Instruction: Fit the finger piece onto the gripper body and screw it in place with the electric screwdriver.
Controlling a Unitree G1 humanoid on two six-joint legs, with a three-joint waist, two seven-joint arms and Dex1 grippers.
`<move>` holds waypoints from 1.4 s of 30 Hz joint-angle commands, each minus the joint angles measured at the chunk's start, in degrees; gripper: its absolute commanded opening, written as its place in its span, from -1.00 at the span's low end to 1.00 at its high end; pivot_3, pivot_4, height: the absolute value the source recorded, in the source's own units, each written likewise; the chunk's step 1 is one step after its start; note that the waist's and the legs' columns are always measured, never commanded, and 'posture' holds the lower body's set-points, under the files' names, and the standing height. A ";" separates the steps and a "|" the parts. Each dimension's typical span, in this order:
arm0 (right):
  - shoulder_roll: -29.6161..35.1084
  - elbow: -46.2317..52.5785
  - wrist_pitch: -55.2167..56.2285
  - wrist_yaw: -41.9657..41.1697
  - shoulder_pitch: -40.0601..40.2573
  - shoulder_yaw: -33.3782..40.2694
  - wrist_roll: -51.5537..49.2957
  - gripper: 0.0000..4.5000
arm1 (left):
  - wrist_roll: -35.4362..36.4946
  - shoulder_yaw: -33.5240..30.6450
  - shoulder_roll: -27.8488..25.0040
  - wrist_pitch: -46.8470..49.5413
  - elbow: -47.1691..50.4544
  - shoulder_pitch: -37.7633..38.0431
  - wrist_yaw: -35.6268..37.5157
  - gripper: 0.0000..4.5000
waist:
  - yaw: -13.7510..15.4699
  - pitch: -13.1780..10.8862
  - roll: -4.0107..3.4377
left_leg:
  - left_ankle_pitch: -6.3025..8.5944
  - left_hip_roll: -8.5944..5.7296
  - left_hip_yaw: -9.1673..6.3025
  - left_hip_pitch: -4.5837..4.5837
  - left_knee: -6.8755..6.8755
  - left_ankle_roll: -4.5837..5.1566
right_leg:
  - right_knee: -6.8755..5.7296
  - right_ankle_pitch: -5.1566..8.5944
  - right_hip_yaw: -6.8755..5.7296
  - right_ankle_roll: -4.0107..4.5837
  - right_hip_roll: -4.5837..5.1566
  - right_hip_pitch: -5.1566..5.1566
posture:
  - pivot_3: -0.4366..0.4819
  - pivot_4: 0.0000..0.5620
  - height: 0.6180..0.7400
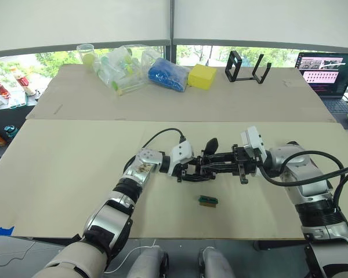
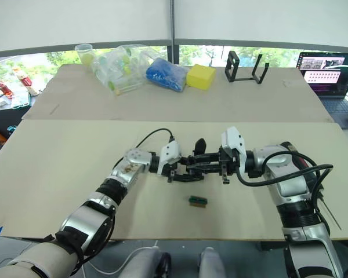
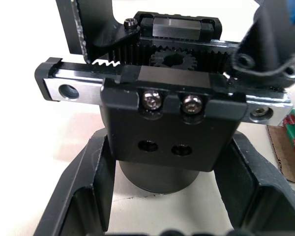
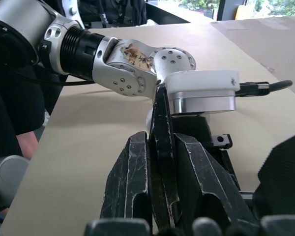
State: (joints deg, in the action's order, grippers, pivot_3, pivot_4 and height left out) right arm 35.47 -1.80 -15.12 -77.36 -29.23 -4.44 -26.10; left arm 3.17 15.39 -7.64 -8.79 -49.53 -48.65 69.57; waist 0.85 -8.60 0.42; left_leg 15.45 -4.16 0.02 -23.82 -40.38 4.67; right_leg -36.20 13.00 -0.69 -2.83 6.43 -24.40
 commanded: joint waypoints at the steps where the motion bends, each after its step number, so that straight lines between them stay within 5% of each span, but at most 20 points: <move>1: 0.01 0.47 -0.10 -0.62 0.61 -0.93 0.28 -0.86 | 0.08 -0.81 0.03 0.18 2.06 0.12 -0.64 0.02 | 0.00 0.00 0.00 | 0.00 0.00 0.00 0.00 0.00 0.00 | 0.00 0.00 0.00 0.00 0.00 0.00 | -0.05 -0.47 1.00; 42: 3.23 -6.24 0.55 -0.70 2.30 -4.17 4.75 -0.86 | -0.12 -0.57 -2.54 1.41 7.56 4.10 1.20 0.02 | -0.17 0.17 0.00 | 0.01 0.04 0.00 0.29 0.14 -0.02 | 0.03 0.00 0.04 0.00 0.02 0.15 | -0.05 -0.47 1.00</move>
State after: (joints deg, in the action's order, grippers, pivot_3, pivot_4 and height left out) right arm 36.00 -5.11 -11.97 -77.95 -29.24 -6.46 -25.69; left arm 2.33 15.09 -8.64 -7.20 -43.46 -44.78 68.23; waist 0.68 -8.43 0.42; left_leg 15.46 -4.12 0.02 -23.53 -40.24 4.65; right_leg -36.16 13.00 -0.64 -2.83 6.45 -24.25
